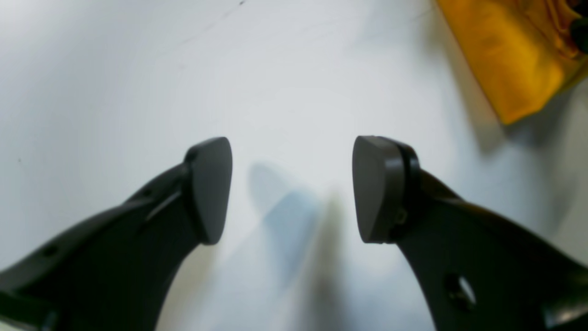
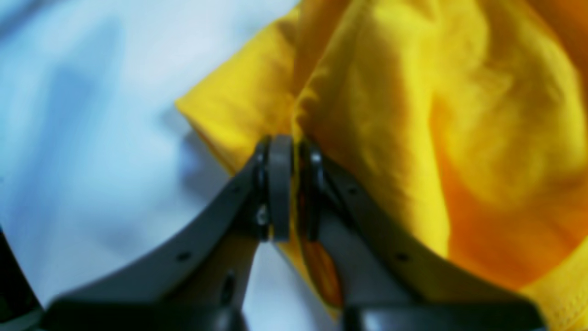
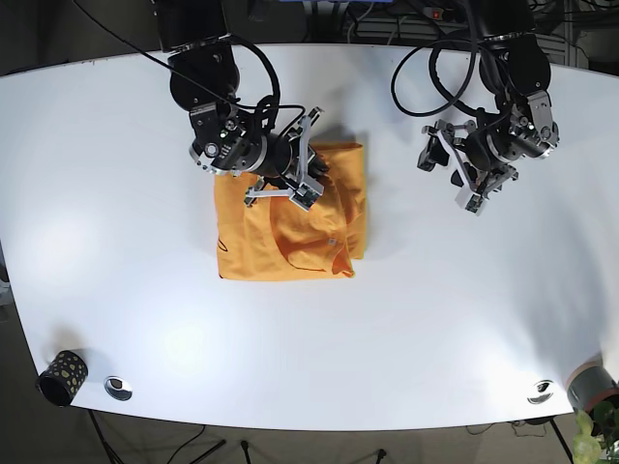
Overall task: Fold the T-shirt properly
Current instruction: 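Grasp the bundle's edge with the right gripper and fold it over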
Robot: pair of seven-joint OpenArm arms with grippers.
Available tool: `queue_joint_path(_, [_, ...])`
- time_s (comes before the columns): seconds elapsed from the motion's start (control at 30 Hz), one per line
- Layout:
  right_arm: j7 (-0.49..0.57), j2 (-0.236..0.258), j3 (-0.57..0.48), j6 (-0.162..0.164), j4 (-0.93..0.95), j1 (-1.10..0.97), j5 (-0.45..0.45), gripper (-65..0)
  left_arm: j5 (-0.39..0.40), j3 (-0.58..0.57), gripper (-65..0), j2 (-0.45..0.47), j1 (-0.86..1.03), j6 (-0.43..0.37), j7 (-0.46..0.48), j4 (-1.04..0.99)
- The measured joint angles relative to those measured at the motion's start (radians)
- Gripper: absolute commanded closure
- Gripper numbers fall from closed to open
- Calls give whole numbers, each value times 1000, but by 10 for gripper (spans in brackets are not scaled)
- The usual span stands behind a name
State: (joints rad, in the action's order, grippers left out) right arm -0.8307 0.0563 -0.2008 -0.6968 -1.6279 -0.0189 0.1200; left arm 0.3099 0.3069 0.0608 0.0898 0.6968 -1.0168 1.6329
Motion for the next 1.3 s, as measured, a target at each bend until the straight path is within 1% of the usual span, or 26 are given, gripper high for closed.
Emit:
queue_joint_path(0.1, [-2,-1,0,0,-18,-2,0,-36,0,0,-383,0,2,0,0,0])
queue_joint_path(0.27, [-19,-6,0,0,-120,-21,4,-36,0,0,-383,0,7,0,0,0])
queue_joint_path(0.37, [-68,-27,0,0,-176,-31,9,-36,-1,0,-383,0,7,0,0,0])
queue_joint_path(0.47, [-85,-38,-2,0,-214,-30,11,-36,0,0,-383,-2,7,0,0,0])
queue_joint_path(0.53, [-92,-53,-6,0,-226,-27,10,-38,0,0,-383,-2,7,0,0,0])
queue_joint_path(0.57, [-91,-63,-14,8,-226,-26,2,-40,-1,0,-383,-2,7,0,0,0])
queue_joint_path(0.73, [-91,-77,-60,2,-220,-32,7,-44,-3,-26,-383,0,7,0,0,0])
queue_joint_path(0.8, [-91,-79,-60,-3,-216,-31,6,-81,-2,-47,-383,0,7,0,0,0])
queue_joint_path(0.9, [-91,-70,-53,-3,-216,-30,5,-211,0,-62,-383,-3,7,0,0,0])
queue_joint_path(0.97, [-90,-62,-48,0,-203,-27,-2,-285,0,-63,-383,-4,7,0,0,0])
queue_joint_path(1.0, [-90,-58,-43,0,-193,-27,-6,-309,1,-63,-383,-3,7,0,0,0])
queue_joint_path(1.1, [-90,-53,-14,-2,-169,-29,-23,-319,0,-61,-383,-1,7,0,0,-1])
queue_joint_path(1.3, [-18,-39,34,1,-92,-26,-42,-319,3,-86,-383,-3,7,0,0,-1])
